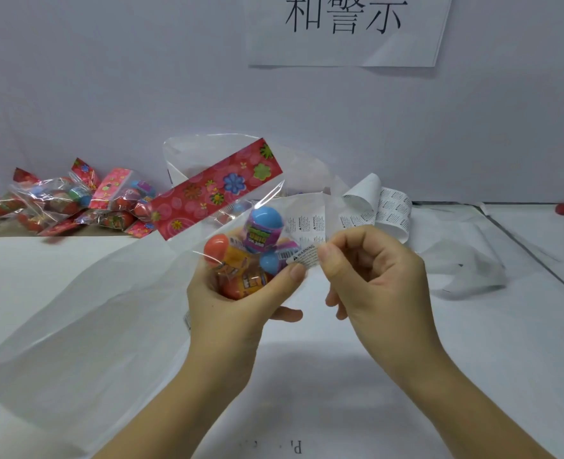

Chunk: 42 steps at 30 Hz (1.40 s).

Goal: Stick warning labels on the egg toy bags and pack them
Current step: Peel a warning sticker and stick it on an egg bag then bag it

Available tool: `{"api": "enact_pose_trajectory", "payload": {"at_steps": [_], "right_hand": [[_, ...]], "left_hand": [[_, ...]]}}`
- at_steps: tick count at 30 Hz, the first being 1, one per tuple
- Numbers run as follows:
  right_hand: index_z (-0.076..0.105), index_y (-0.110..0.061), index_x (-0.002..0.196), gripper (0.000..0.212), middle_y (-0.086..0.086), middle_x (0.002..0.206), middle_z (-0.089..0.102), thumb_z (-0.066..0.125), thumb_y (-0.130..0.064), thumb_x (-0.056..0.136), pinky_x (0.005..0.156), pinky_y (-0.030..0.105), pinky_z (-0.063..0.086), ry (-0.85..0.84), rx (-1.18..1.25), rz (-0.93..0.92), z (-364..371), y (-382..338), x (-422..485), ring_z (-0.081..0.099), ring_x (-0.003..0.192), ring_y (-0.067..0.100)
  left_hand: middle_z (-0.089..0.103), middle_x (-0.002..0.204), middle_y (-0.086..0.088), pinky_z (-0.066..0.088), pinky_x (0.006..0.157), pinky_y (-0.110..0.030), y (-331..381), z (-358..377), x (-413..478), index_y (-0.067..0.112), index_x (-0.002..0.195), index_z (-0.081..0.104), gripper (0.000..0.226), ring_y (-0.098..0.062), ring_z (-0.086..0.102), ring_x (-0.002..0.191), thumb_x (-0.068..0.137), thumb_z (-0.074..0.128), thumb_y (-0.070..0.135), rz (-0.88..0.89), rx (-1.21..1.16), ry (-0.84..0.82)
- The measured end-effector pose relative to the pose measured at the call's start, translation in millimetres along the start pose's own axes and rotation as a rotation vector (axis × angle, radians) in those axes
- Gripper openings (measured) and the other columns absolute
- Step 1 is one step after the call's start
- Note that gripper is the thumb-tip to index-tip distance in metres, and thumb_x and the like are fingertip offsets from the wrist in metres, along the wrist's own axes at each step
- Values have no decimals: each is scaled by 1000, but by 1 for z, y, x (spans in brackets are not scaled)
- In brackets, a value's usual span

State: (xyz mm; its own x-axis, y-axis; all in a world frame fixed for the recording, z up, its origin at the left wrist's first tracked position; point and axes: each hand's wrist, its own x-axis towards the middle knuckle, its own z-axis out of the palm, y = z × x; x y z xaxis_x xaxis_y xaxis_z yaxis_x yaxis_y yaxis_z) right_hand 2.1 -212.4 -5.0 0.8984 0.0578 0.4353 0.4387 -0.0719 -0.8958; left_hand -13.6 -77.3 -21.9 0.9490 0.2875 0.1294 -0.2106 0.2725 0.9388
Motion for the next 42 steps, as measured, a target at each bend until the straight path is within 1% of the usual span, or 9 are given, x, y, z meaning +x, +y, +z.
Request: {"api": "enact_pose_trajectory", "payload": {"at_steps": [9,13,15,18,25,28,34,40,42], "right_hand": [[53,-36,83,12,-11,80,62,50,-47,86,58,34,55,-73,-151,-121,0,5,0,62,77,16],[46,-38,89,8,-14,88,60,43,-45,91,62,24,54,-77,-263,-223,5,10,-3,63,83,11],[46,-32,92,8,-13,83,59,42,-40,93,64,20,52,-59,-363,-314,6,13,-5,62,81,13],[54,-14,95,24,-5,83,62,43,-34,96,63,33,55,-16,-472,-430,7,15,-6,61,74,16],[42,-18,99,21,3,78,65,32,-37,103,52,38,55,-12,-590,-617,8,19,-5,64,64,20],[44,-20,98,21,-3,79,64,35,-39,102,55,36,55,1,-564,-560,7,20,-5,64,69,14],[48,-35,89,19,-14,78,61,43,-53,88,64,37,54,-28,-294,-128,4,17,-1,62,73,14],[52,-35,86,15,-13,69,57,50,-49,90,53,30,48,9,-298,-93,2,13,1,51,59,8],[52,-34,87,19,-8,70,58,50,-52,91,54,36,50,14,-296,-86,2,11,1,52,59,11]], "left_hand": [[77,93,-2,54,43,-25,2,3,1,20,110,63,69,-20,75,81,45,79,36,-125,-191,-21],[76,102,-7,59,54,-29,1,4,-1,17,120,62,71,-22,75,89,54,76,40,-173,-248,-49],[75,106,-8,60,59,-31,0,5,-3,17,122,62,72,-23,74,92,56,76,40,-191,-268,-48],[76,103,-7,59,56,-29,-2,5,-4,18,118,64,67,-21,75,89,56,76,38,-207,-310,-36],[77,99,-7,58,52,-28,-3,7,-4,18,117,64,68,-19,75,83,53,77,37,-215,-332,-3],[76,101,-8,59,55,-30,-3,7,-5,17,119,64,67,-21,75,87,56,76,37,-212,-313,-12],[77,97,-5,57,50,-26,0,5,-2,18,116,63,68,-23,75,82,53,77,39,-120,-209,-10],[77,94,-4,55,45,-25,0,4,-3,20,108,66,55,-23,75,81,56,75,36,-38,-173,-34],[77,93,-4,54,44,-25,1,4,-3,20,106,66,52,-22,75,80,57,75,35,-18,-169,-41]]}}
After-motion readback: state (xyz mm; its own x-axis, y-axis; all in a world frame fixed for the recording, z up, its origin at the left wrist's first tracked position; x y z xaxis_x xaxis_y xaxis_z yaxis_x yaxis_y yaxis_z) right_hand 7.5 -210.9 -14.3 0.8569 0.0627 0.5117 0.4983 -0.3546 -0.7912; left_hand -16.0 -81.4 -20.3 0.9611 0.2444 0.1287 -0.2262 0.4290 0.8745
